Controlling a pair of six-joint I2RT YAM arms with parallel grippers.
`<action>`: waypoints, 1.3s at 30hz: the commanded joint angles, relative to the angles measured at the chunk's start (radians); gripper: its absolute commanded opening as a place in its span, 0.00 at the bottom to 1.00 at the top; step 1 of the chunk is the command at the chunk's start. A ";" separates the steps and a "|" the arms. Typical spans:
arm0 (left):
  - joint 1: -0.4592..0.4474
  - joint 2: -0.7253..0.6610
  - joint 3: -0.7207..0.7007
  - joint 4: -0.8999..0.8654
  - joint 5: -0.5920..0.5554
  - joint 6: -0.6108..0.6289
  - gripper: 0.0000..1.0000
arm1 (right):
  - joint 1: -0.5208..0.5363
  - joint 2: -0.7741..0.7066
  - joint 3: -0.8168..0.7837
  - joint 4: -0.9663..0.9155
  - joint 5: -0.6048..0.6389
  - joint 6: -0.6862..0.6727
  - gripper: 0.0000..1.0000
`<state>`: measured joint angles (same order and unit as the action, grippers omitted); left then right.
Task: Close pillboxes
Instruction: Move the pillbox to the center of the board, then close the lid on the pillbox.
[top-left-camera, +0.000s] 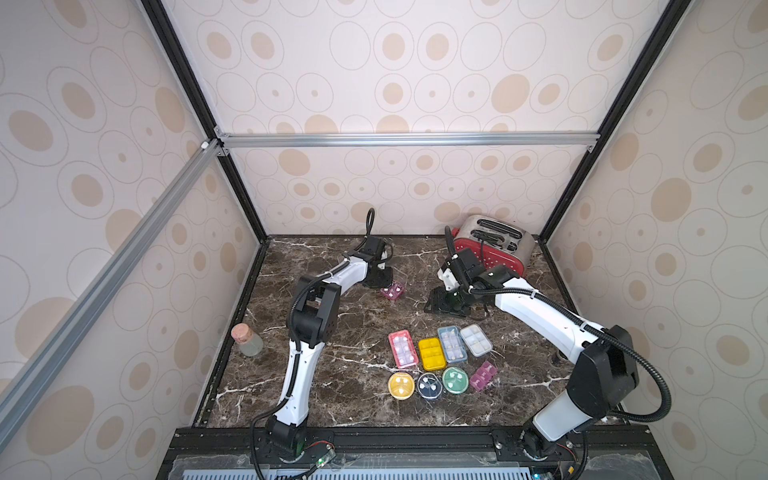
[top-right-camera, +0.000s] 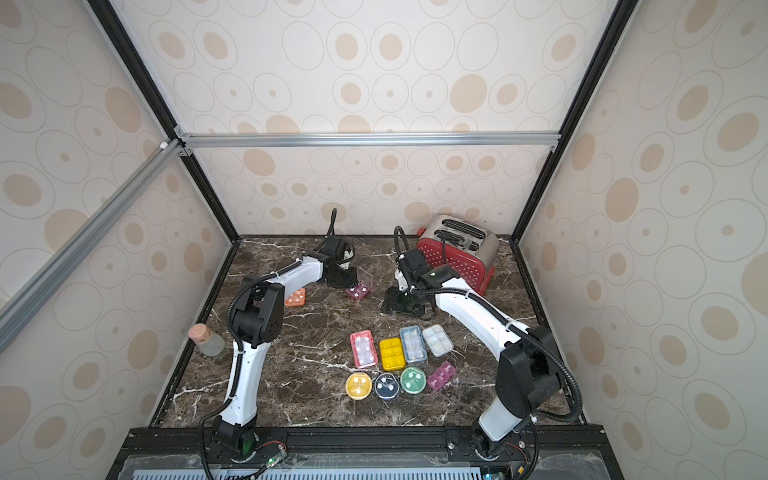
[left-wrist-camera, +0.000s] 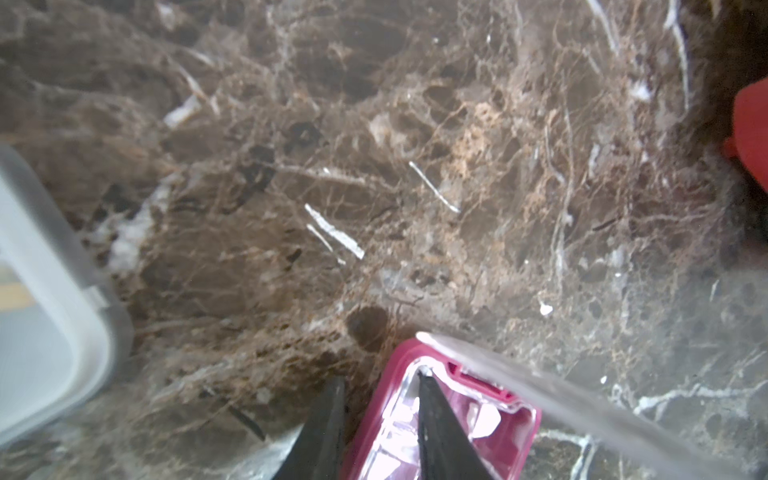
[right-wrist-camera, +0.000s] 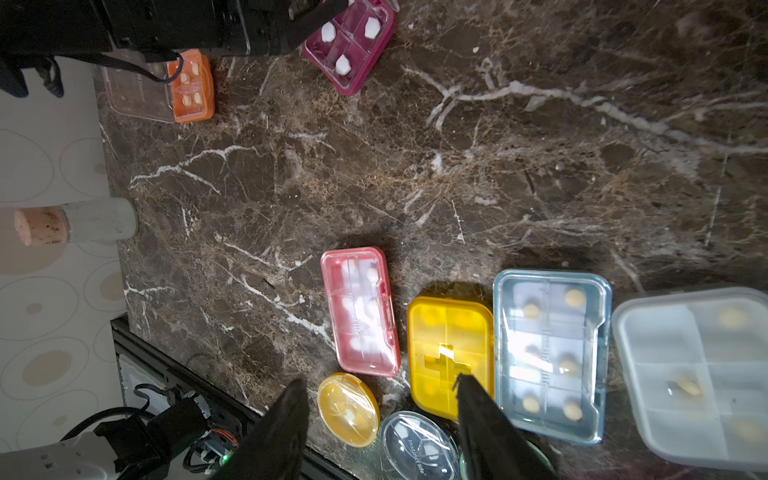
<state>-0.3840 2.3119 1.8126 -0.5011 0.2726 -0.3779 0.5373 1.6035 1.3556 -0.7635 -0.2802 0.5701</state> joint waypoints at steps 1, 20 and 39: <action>-0.009 -0.034 -0.053 -0.064 -0.028 0.052 0.30 | -0.005 0.028 0.003 -0.021 -0.003 -0.003 0.60; -0.027 -0.355 -0.420 -0.004 0.005 0.055 0.52 | 0.061 0.258 0.191 0.051 -0.078 -0.077 0.57; -0.013 -0.617 -0.755 0.126 0.160 -0.141 0.54 | 0.059 0.608 0.653 -0.090 -0.081 -0.282 0.30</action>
<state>-0.4000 1.6943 1.0786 -0.4278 0.3809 -0.4603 0.5991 2.1818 1.9560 -0.7753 -0.3626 0.3328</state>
